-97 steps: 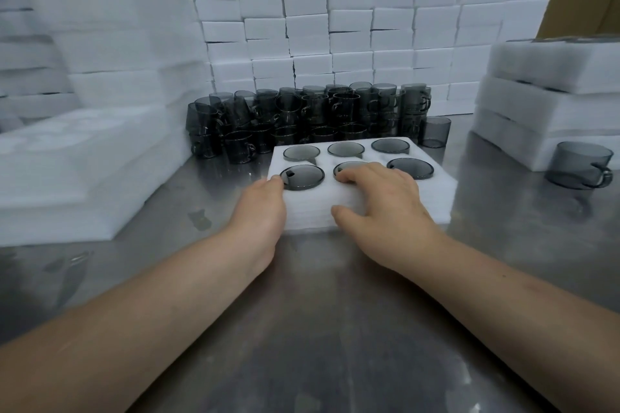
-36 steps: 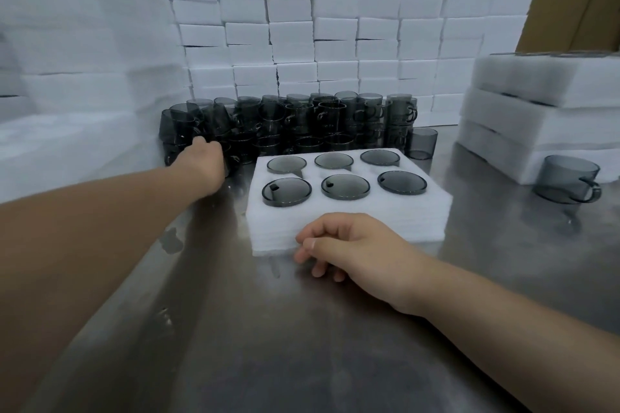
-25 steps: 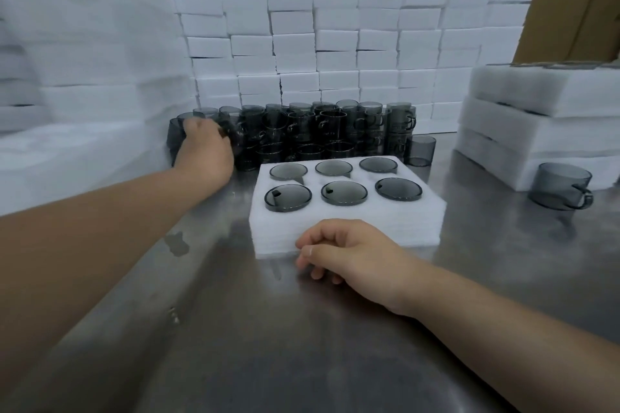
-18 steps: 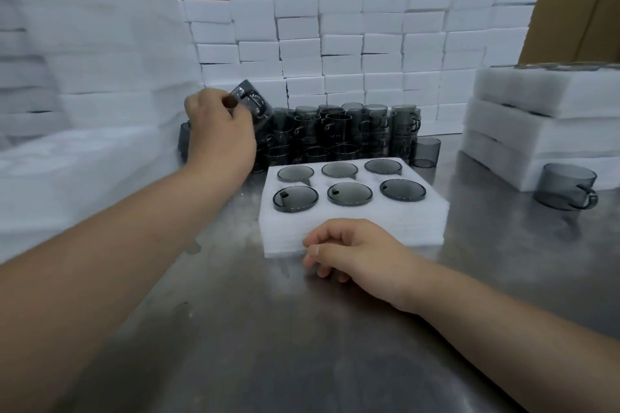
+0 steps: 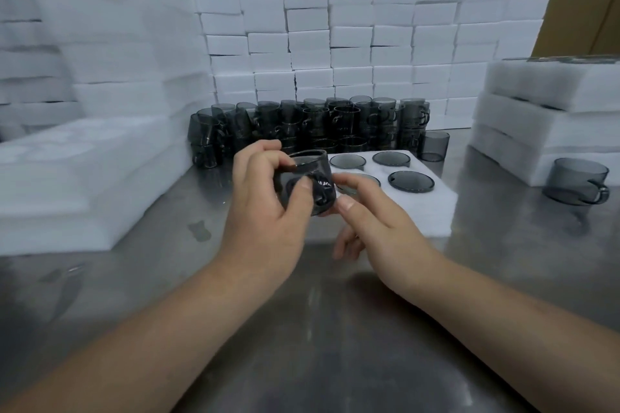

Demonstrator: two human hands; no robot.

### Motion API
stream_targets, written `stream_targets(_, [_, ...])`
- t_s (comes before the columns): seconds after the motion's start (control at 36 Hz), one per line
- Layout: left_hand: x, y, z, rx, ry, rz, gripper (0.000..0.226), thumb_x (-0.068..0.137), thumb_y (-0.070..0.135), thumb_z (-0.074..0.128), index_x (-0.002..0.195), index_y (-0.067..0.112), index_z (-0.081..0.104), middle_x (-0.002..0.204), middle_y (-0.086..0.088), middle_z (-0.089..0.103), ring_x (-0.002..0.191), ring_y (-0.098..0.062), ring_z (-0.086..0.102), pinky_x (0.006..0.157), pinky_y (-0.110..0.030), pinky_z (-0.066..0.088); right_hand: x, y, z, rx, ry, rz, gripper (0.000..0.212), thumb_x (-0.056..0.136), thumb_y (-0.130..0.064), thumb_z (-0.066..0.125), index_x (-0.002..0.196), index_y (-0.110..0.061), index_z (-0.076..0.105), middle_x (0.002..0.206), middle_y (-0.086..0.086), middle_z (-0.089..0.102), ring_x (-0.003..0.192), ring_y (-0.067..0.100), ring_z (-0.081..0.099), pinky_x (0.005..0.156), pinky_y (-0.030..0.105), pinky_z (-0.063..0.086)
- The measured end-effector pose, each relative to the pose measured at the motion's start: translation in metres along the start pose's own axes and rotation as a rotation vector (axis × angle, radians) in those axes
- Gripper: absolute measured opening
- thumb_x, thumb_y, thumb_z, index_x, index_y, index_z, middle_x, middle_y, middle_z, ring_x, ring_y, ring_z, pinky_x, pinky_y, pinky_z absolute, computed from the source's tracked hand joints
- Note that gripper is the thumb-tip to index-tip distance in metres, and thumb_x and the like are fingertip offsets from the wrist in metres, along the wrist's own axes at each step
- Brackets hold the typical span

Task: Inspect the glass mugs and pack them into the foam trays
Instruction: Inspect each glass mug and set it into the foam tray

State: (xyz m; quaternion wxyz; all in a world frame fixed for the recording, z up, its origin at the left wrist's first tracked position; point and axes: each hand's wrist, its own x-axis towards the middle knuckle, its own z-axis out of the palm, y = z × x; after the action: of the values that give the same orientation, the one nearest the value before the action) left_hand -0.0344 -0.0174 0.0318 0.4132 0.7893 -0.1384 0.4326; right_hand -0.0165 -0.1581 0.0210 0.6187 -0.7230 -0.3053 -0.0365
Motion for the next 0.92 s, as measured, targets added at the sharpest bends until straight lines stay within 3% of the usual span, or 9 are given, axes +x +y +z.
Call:
stream_targets(0.06, [-0.003,0.0,-0.001,0.007,-0.01,0.034,0.013,0.079,0.04,0.045,0.09,0.04,0.038,0.113,0.02,0.036,0.104,0.018,0.037,0.085,0.001,0.027,-0.002,-0.002,0.0,-0.017,-0.009,-0.045,0.025,0.081,-0.045,0.042,0.106,-0.045,0.046,0.062,-0.011,0.061,0.054,0.006,0.059,0.057,0.017,0.042])
stream_targets(0.17, [-0.004,0.0,-0.001,-0.049,0.013,0.019,0.026,0.076,0.045,0.05,0.099,0.042,0.037,0.117,0.019,0.038,0.106,0.009,0.043,0.089,-0.006,0.034,-0.004,-0.003,-0.001,0.023,0.024,-0.067,0.027,0.08,-0.044,0.044,0.106,-0.046,0.045,0.062,-0.008,0.059,0.054,0.006,0.059,0.056,0.013,0.041])
stream_targets(0.25, [-0.006,0.0,0.001,-0.098,0.037,-0.041,0.038,0.071,0.049,0.054,0.104,0.044,0.036,0.12,0.012,0.044,0.104,-0.002,0.051,0.089,-0.016,0.042,-0.004,-0.004,-0.001,0.026,0.013,-0.058,0.032,0.075,-0.053,0.048,0.106,-0.046,0.046,0.06,-0.01,0.06,0.054,0.007,0.059,0.057,0.015,0.041])
stream_targets(0.33, [-0.006,0.002,0.002,-0.138,0.057,-0.093,0.047,0.067,0.05,0.059,0.105,0.043,0.034,0.122,-0.002,0.048,0.105,-0.012,0.055,0.089,-0.026,0.047,-0.004,-0.004,0.0,0.047,0.006,-0.036,0.027,0.079,-0.048,0.044,0.106,-0.047,0.047,0.064,-0.015,0.062,0.054,0.008,0.059,0.057,0.015,0.042])
stream_targets(0.47, [-0.007,0.004,0.003,-0.143,0.063,-0.063,0.052,0.065,0.048,0.061,0.107,0.041,0.031,0.126,-0.005,0.045,0.106,-0.01,0.054,0.087,-0.017,0.044,-0.005,-0.008,0.001,0.067,0.003,-0.002,0.037,0.079,-0.045,0.042,0.116,-0.039,0.046,0.069,-0.019,0.064,0.055,0.01,0.059,0.055,0.017,0.042])
stream_targets(0.64, [-0.007,0.006,0.002,-0.263,-0.003,-0.011,0.067,0.064,0.037,0.068,0.116,0.031,0.026,0.133,-0.016,0.041,0.117,-0.019,0.052,0.1,-0.024,0.04,-0.005,-0.01,0.004,0.255,0.024,0.083,0.038,0.079,-0.048,0.039,0.106,-0.027,0.056,0.084,-0.007,0.068,0.051,0.017,0.055,0.049,0.024,0.043])
stream_targets(0.75, [-0.009,0.005,0.002,-0.269,-0.066,0.019,0.077,0.063,0.034,0.07,0.125,0.03,0.024,0.134,0.009,0.037,0.125,-0.011,0.046,0.106,-0.025,0.036,-0.001,-0.013,0.002,0.376,0.019,0.16,0.042,0.08,-0.054,0.038,0.098,-0.023,0.06,0.087,0.005,0.068,0.047,0.018,0.053,0.048,0.026,0.04])
stream_targets(0.83, [-0.008,0.004,0.001,-0.245,-0.104,0.005,0.081,0.064,0.034,0.072,0.128,0.036,0.023,0.14,-0.007,0.038,0.129,-0.011,0.043,0.108,-0.026,0.035,0.001,-0.015,-0.001,0.47,-0.007,0.212,0.057,0.073,-0.06,0.033,0.104,-0.02,0.059,0.083,0.007,0.066,0.045,0.016,0.051,0.046,0.024,0.038])
stream_targets(0.92, [-0.008,0.002,0.001,-0.164,-0.093,0.051,0.081,0.067,0.03,0.073,0.132,0.03,0.025,0.14,0.008,0.03,0.128,-0.004,0.041,0.106,-0.019,0.033,0.002,-0.014,-0.003,0.551,-0.037,0.252,0.076,0.067,-0.06,0.028,0.112,-0.007,0.057,0.08,0.01,0.065,0.045,0.016,0.05,0.044,0.024,0.037])
